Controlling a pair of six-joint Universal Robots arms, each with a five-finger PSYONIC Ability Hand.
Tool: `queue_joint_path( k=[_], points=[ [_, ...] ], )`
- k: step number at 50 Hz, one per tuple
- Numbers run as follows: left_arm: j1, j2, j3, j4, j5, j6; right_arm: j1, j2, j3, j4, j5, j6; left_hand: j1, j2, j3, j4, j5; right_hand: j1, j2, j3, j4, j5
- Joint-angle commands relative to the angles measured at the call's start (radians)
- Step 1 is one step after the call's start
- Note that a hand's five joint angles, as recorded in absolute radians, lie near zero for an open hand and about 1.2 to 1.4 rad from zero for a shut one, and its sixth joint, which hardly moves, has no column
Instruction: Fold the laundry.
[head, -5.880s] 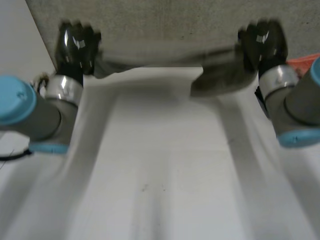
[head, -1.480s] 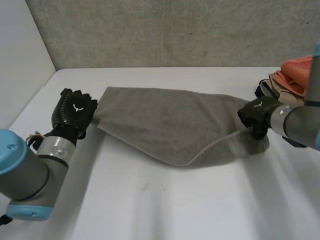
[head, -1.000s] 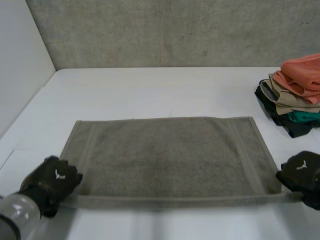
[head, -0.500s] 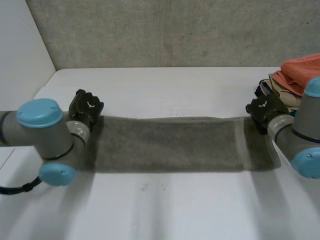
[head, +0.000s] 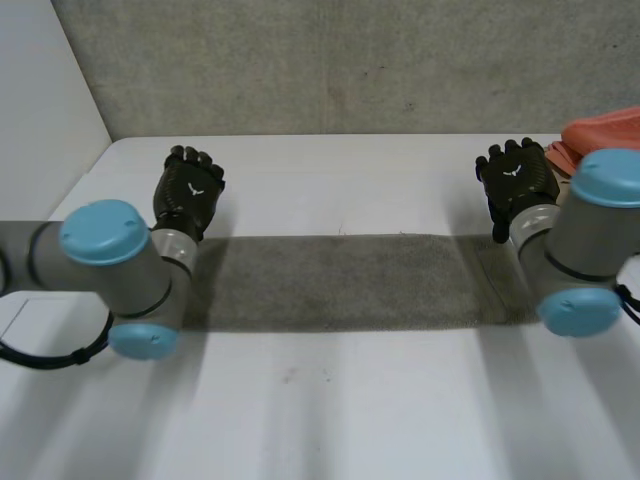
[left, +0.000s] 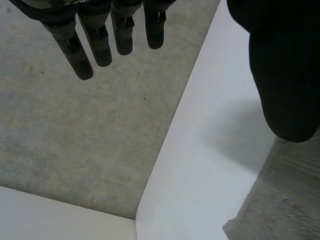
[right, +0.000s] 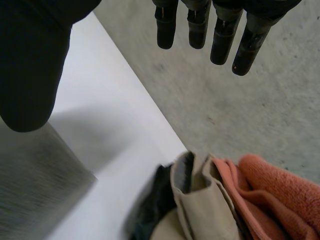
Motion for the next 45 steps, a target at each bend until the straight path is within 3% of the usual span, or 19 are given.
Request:
queue_joint_path(
  k=[1, 9, 12, 26, 29, 31, 45],
  points=[
    [-0.01, 0.238, -0.25, 0.005, 0.001, -0.136, -0.024, -0.246, 0.242, 0.12, -0.146, 0.104, -0.018, -0.032, -0.039, -0.03, -0.048, -0.029, -0.049, -0.044, -0.066, -0.069],
    [-0.024, 0.341, -0.404, 0.051, 0.012, -0.432, -0.156, -0.304, 0.383, 0.244, -0.209, 0.107, -0.018, -0.032, -0.039, -0.03, -0.048, 0.26, 0.24, 0.245, 0.223, 0.22],
    [-0.024, 0.34, -0.421, 0.071, 0.02, -0.474, -0.169, -0.301, 0.415, 0.238, -0.223, 0.104, -0.017, -0.031, -0.038, -0.029, -0.048, 0.29, 0.269, 0.274, 0.253, 0.249],
    [-0.013, 0.335, -0.429, 0.085, 0.023, -0.478, -0.199, -0.166, 0.428, 0.08, -0.234, 0.098, -0.018, -0.032, -0.039, -0.03, -0.048, 0.431, 0.41, 0.415, 0.393, 0.39],
    [-0.014, 0.338, -0.43, 0.085, 0.023, -0.477, -0.208, -0.119, 0.411, 0.054, -0.237, 0.096, -0.018, -0.032, -0.039, -0.03, -0.048, 0.659, 0.638, 0.643, 0.621, 0.618],
    [-0.014, 0.34, -0.433, 0.085, 0.023, -0.477, -0.211, -0.093, 0.389, 0.055, -0.237, 0.09, -0.018, -0.032, -0.039, -0.03, -0.048, 1.191, 1.17, 1.175, 1.154, 1.15],
    [-0.019, 0.383, -0.452, 0.085, 0.02, -0.477, -0.378, -0.235, 0.442, 0.049, -0.218, -0.023, -0.018, -0.032, -0.039, -0.03, -0.048, 1.193, 1.173, 1.177, 1.156, 1.152]
  ],
)
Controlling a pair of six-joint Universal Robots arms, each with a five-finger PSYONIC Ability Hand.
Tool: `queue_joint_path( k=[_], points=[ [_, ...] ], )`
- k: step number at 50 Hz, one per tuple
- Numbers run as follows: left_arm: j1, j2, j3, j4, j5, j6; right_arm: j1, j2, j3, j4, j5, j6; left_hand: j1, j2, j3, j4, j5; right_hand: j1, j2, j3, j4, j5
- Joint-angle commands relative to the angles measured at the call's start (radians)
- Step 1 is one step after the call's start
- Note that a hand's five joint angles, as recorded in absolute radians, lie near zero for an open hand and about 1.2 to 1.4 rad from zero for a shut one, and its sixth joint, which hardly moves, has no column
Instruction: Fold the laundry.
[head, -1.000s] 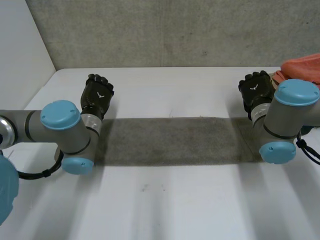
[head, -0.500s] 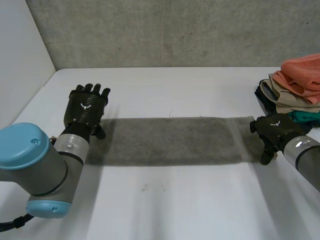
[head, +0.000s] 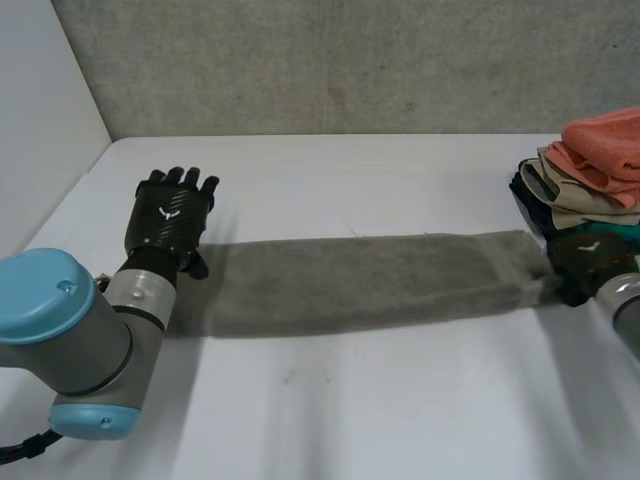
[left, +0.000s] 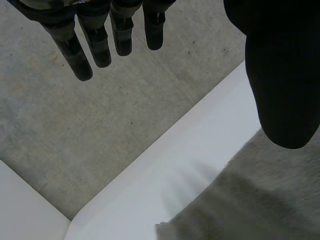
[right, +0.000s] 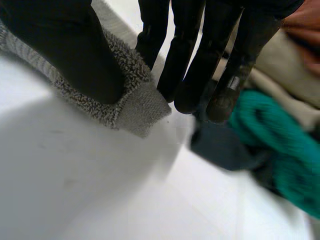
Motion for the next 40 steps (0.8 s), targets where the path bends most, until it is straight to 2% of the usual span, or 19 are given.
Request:
queue_joint_path(
  k=[1, 6, 9, 17, 20, 26, 28, 33, 36, 37, 38, 40],
  points=[
    [0.001, 0.026, -0.005, 0.0, -0.002, 0.0, -0.076, -0.073, 0.034, -0.005, 0.005, -0.106, -0.018, -0.032, -0.039, -0.03, -0.048, 0.419, 0.217, 0.21, 0.207, 0.25],
    [0.015, 0.043, -0.002, 0.0, -0.002, -0.002, -0.088, -0.082, 0.021, -0.009, 0.011, -0.243, -0.018, -0.032, -0.039, -0.03, -0.048, 0.419, 0.217, 0.21, 0.207, 0.25],
    [0.033, 0.063, -0.002, 0.0, -0.002, -0.005, -0.058, -0.088, 0.001, -0.018, 0.013, -0.26, -0.018, -0.032, -0.039, -0.03, -0.048, 0.419, 0.217, 0.21, 0.207, 0.25],
    [0.104, 0.132, 0.001, 0.001, 0.0, -0.017, 0.34, -0.125, -0.137, -0.058, 0.013, -0.114, -0.018, -0.032, -0.039, -0.03, -0.048, 0.419, 0.217, 0.21, 0.207, 0.25],
    [0.133, 0.157, 0.005, 0.001, -0.002, -0.022, 0.43, -0.111, -0.192, -0.076, 0.01, -0.106, -0.018, -0.032, -0.039, -0.03, -0.048, 0.419, 0.217, 0.21, 0.207, 0.25],
    [0.184, 0.184, 0.007, 0.001, -0.003, -0.069, 0.779, 0.091, -0.441, -0.171, -0.016, -0.111, -0.018, -0.032, -0.039, -0.03, -0.048, 0.419, 0.217, 0.21, 0.207, 0.25],
    [0.197, 0.188, 0.008, 0.001, -0.002, -0.1, 0.839, 0.165, -0.51, -0.179, -0.035, -0.103, -0.017, -0.031, -0.038, -0.029, -0.048, 0.419, 0.217, 0.21, 0.207, 0.25],
    [0.21, 0.188, 0.008, 0.001, 0.0, -0.132, 0.919, 0.367, -0.637, -0.179, -0.168, -0.099, -0.017, -0.031, -0.038, -0.029, -0.048, 0.419, 0.217, 0.21, 0.207, 0.25],
    [0.208, 0.184, 0.007, 0.001, 0.0, -0.134, 0.962, 0.427, -0.653, -0.177, -0.199, -0.102, -0.014, -0.028, -0.035, -0.026, -0.045, 0.419, 0.217, 0.21, 0.207, 0.25],
    [0.207, 0.184, 0.007, 0.001, 0.001, -0.134, 0.964, 0.431, -0.653, -0.177, -0.193, -0.1, -0.017, -0.031, -0.038, -0.029, -0.048, 0.368, 0.166, 0.159, 0.156, 0.199],
    [0.205, 0.184, 0.005, 0.001, 0.001, -0.134, 0.965, 0.423, -0.651, -0.177, -0.165, -0.099, -0.017, -0.031, -0.038, -0.029, -0.048, -0.287, -0.488, -0.496, -0.499, -0.456],
    [0.201, 0.184, 0.005, 0.001, 0.001, -0.134, 0.965, 0.406, -0.645, -0.176, -0.122, -0.099, -0.017, -0.031, -0.038, -0.029, -0.048, -0.803, -1.004, -1.012, -1.015, -0.972]
  ],
)
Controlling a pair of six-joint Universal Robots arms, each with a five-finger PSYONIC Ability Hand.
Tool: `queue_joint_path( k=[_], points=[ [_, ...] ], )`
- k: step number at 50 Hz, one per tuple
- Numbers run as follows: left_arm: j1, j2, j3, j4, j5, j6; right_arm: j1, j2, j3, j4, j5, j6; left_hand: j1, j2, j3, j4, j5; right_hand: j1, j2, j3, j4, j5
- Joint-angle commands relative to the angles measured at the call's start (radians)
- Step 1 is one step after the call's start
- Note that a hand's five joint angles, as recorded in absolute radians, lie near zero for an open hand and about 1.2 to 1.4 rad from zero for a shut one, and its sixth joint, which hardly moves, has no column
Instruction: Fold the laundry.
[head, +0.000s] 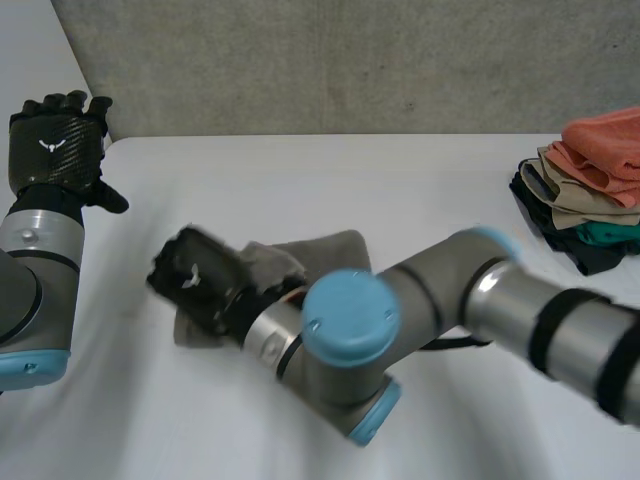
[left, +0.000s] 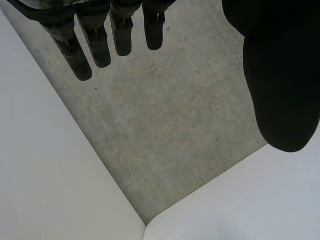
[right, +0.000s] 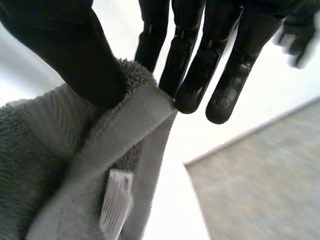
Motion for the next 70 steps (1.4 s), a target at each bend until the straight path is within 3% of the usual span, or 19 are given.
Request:
queue_joint_path(
  k=[1, 4, 7, 14, 20, 26, 32, 40, 48, 52, 55, 64, 70],
  points=[
    [-0.011, -0.003, -0.004, -0.002, 0.003, -0.002, 0.024, 0.005, 0.012, 0.005, 0.093, 0.004, -0.017, -0.031, -0.038, -0.029, -0.048, -0.812, -1.005, -1.014, -1.019, -0.99],
    [-0.014, -0.011, -0.009, -0.002, 0.005, 0.0, 0.008, -0.071, 0.076, 0.012, 0.19, 0.047, -0.017, -0.031, -0.038, -0.029, -0.048, -0.812, -1.005, -1.014, -1.019, -0.99],
    [-0.029, -0.015, -0.014, -0.003, 0.008, 0.0, -0.041, -0.131, 0.147, 0.014, 0.227, 0.113, -0.017, -0.031, -0.038, -0.029, -0.048, -0.812, -1.005, -1.014, -1.019, -0.99],
    [-0.113, -0.02, -0.023, -0.032, 0.069, 0.001, -0.173, -0.341, 0.357, 0.1, 0.235, 0.299, -0.014, -0.028, -0.035, -0.026, -0.045, -0.812, -1.005, -1.014, -1.019, -0.99],
    [-0.215, -0.06, -0.033, -0.121, 0.151, 0.009, -0.243, -0.353, 0.473, 0.199, 0.235, 0.334, -0.005, -0.02, -0.026, -0.017, -0.036, -0.812, -1.005, -1.014, -1.019, -0.99],
    [-0.297, -0.12, -0.014, -0.216, 0.163, 0.022, -0.259, -0.35, 0.526, 0.206, 0.238, 0.334, 0.007, -0.008, -0.015, -0.005, -0.024, -0.799, -0.992, -1.001, -1.006, -0.977],
    [-0.298, -0.196, 0.014, -0.242, 0.158, 0.07, -0.267, -0.31, 0.535, 0.199, 0.232, 0.339, 0.012, -0.002, -0.009, 0.0, -0.018, -0.488, -0.681, -0.69, -0.695, -0.666],
    [-0.244, -0.252, 0.037, -0.235, 0.128, 0.194, -0.263, -0.252, 0.517, 0.18, 0.234, 0.33, 0.021, 0.007, 0.0, 0.009, -0.01, -0.283, -0.475, -0.485, -0.489, -0.46],
    [-0.198, -0.339, 0.121, -0.209, -0.029, 0.208, -0.264, -0.24, 0.512, 0.101, 0.251, 0.32, 0.027, 0.013, 0.006, 0.015, -0.004, -0.001, -0.193, -0.203, -0.207, -0.178],
    [-0.166, -0.385, 0.172, -0.204, -0.116, 0.223, -0.264, -0.226, 0.5, 0.094, 0.252, 0.294, 0.027, 0.013, 0.006, 0.015, -0.004, 0.409, 0.216, 0.207, 0.202, 0.231],
    [-0.143, -0.384, 0.194, -0.195, -0.176, 0.233, -0.264, -0.223, 0.493, 0.097, 0.252, 0.281, 0.018, 0.004, -0.003, 0.006, -0.012, 0.41, 0.217, 0.208, 0.203, 0.232],
    [-0.152, -0.259, 0.105, -0.164, -0.113, 0.216, -0.275, -0.24, 0.52, 0.138, 0.266, 0.251, 0.009, -0.005, -0.012, -0.003, -0.021, 0.41, 0.217, 0.208, 0.203, 0.232],
    [-0.262, -0.174, 0.051, -0.164, -0.044, 0.176, -0.316, -0.293, 0.584, 0.181, 0.269, 0.248, 0.007, -0.008, -0.015, -0.005, -0.024, 0.41, 0.217, 0.208, 0.203, 0.232]
  ],
)
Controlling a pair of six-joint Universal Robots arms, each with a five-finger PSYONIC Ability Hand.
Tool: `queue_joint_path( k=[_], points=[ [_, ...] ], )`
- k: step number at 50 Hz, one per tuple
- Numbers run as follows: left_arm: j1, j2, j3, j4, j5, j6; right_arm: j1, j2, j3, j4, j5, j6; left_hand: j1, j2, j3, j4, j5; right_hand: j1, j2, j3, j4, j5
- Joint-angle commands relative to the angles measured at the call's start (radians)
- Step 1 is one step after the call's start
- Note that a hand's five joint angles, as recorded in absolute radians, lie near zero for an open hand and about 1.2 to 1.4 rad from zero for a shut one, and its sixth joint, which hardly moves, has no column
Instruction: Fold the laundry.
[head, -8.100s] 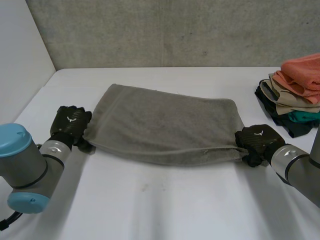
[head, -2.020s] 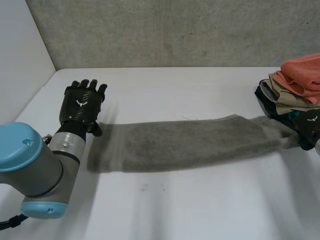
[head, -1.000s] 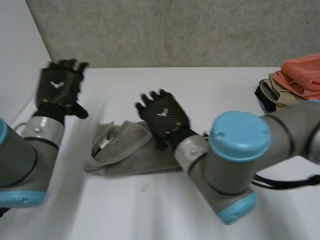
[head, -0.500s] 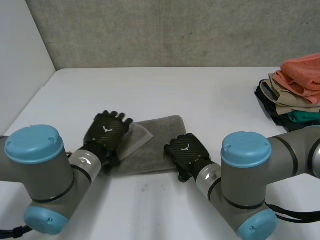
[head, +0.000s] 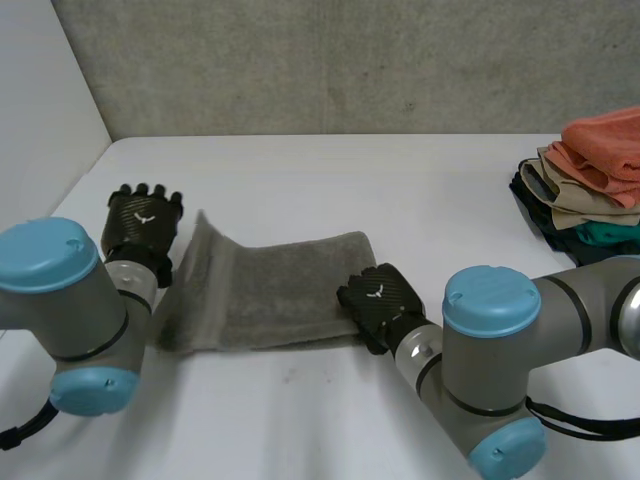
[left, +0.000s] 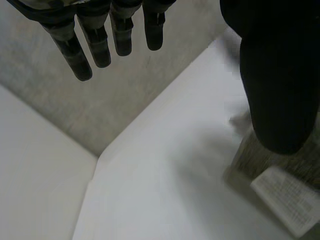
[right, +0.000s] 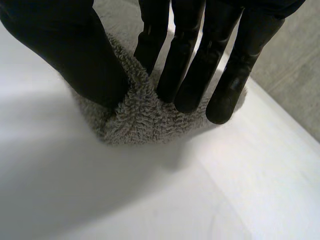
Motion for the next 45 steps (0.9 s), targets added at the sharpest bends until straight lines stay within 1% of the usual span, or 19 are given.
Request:
queue_joint_path(
  k=[1, 4, 10, 14, 17, 22, 24, 27, 28, 31, 32, 35, 36, 39, 40, 41, 42, 44, 45],
  points=[
    [-0.129, 0.128, -0.08, 0.0, 0.093, -0.048, -0.063, -0.08, 0.092, 0.059, 0.008, -0.009, 0.007, -0.008, -0.015, -0.005, -0.024, 0.429, 0.219, 0.211, 0.207, 0.235],
    [-0.158, 0.147, -0.086, 0.0, 0.092, -0.065, -0.1, -0.111, 0.132, 0.06, 0.006, -0.012, 0.001, -0.014, -0.021, -0.011, -0.03, 0.429, 0.219, 0.211, 0.207, 0.235],
    [-0.18, 0.153, -0.088, 0.002, 0.09, -0.069, -0.241, -0.175, 0.242, 0.063, -0.015, -0.035, 0.001, -0.014, -0.021, -0.011, -0.03, 0.429, 0.219, 0.211, 0.207, 0.235],
    [-0.181, 0.151, -0.079, 0.002, 0.09, -0.071, -0.331, -0.235, 0.305, 0.062, -0.04, -0.122, 0.001, -0.014, -0.021, -0.011, -0.03, 0.429, 0.219, 0.211, 0.207, 0.235],
    [-0.178, 0.151, -0.077, 0.004, 0.09, -0.071, -0.379, -0.266, 0.322, 0.065, -0.032, -0.2, 0.004, -0.011, -0.018, -0.008, -0.027, 0.429, 0.219, 0.211, 0.207, 0.235],
    [-0.173, 0.151, -0.077, 0.004, 0.09, -0.071, -0.378, -0.287, 0.296, 0.06, -0.03, -0.32, 0.001, -0.014, -0.021, -0.011, -0.03, 0.429, 0.219, 0.211, 0.207, 0.235],
    [-0.172, 0.153, -0.077, 0.004, 0.087, -0.071, -0.358, -0.293, 0.275, 0.053, -0.04, -0.357, 0.001, -0.014, -0.021, -0.011, -0.03, 0.429, 0.219, 0.211, 0.207, 0.235],
    [-0.169, 0.161, -0.077, 0.004, 0.082, -0.073, -0.24, -0.298, 0.206, 0.033, -0.052, -0.391, -0.002, -0.017, -0.023, -0.014, -0.033, 0.429, 0.219, 0.211, 0.207, 0.235],
    [-0.167, 0.165, -0.077, 0.004, 0.081, -0.073, -0.156, -0.295, 0.174, 0.011, -0.06, -0.394, -0.002, -0.017, -0.023, -0.014, -0.033, 0.429, 0.219, 0.211, 0.207, 0.235],
    [-0.163, 0.19, -0.085, 0.002, 0.078, -0.085, -0.033, -0.284, 0.151, -0.032, -0.086, -0.397, -0.002, -0.017, -0.023, -0.014, -0.033, 0.429, 0.219, 0.211, 0.207, 0.235],
    [-0.161, 0.2, -0.088, 0.002, 0.075, -0.094, 0.039, -0.275, 0.154, -0.061, -0.115, -0.403, -0.002, -0.017, -0.023, -0.014, -0.033, 0.429, 0.219, 0.211, 0.207, 0.235],
    [-0.16, 0.23, -0.097, -0.009, 0.049, -0.137, 0.121, -0.243, 0.181, -0.098, -0.178, -0.409, -0.002, -0.017, -0.023, -0.014, -0.033, 0.429, 0.219, 0.211, 0.207, 0.235],
    [-0.16, 0.237, -0.1, -0.01, 0.039, -0.152, 0.16, -0.226, 0.207, -0.111, -0.226, -0.412, -0.002, -0.017, -0.023, -0.014, -0.033, 0.429, 0.219, 0.211, 0.207, 0.235],
    [-0.161, 0.257, -0.108, -0.012, 0.019, -0.195, 0.185, -0.2, 0.239, -0.122, -0.27, -0.408, -0.002, -0.017, -0.023, -0.014, -0.033, 0.429, 0.219, 0.211, 0.207, 0.235],
    [-0.163, 0.268, -0.109, -0.018, 0.013, -0.226, 0.184, -0.186, 0.241, -0.113, -0.273, -0.4, 0.001, -0.014, -0.021, -0.011, -0.03, 0.267, 0.058, 0.049, 0.045, 0.074],
    [-0.164, 0.273, -0.109, -0.024, 0.013, -0.24, 0.181, -0.186, 0.244, -0.104, -0.261, -0.385, 0.001, -0.014, -0.021, -0.011, -0.03, -0.537, -0.746, -0.755, -0.759, -0.73],
    [-0.166, 0.273, -0.111, -0.03, 0.013, -0.249, 0.178, -0.188, 0.249, -0.101, -0.255, -0.377, 0.001, -0.014, -0.021, -0.011, -0.03, -0.793, -1.002, -1.011, -1.015, -0.986],
    [-0.169, 0.273, -0.111, -0.05, 0.013, -0.272, 0.178, -0.191, 0.25, -0.096, -0.241, -0.345, 0.001, -0.014, -0.021, -0.011, -0.03, -0.793, -1.002, -1.011, -1.015, -0.986],
    [-0.17, 0.273, -0.109, -0.056, 0.013, -0.276, 0.17, -0.207, 0.252, -0.093, -0.23, -0.285, 0.001, -0.014, -0.021, -0.011, -0.03, -0.793, -1.002, -1.011, -1.015, -0.986]
  ],
)
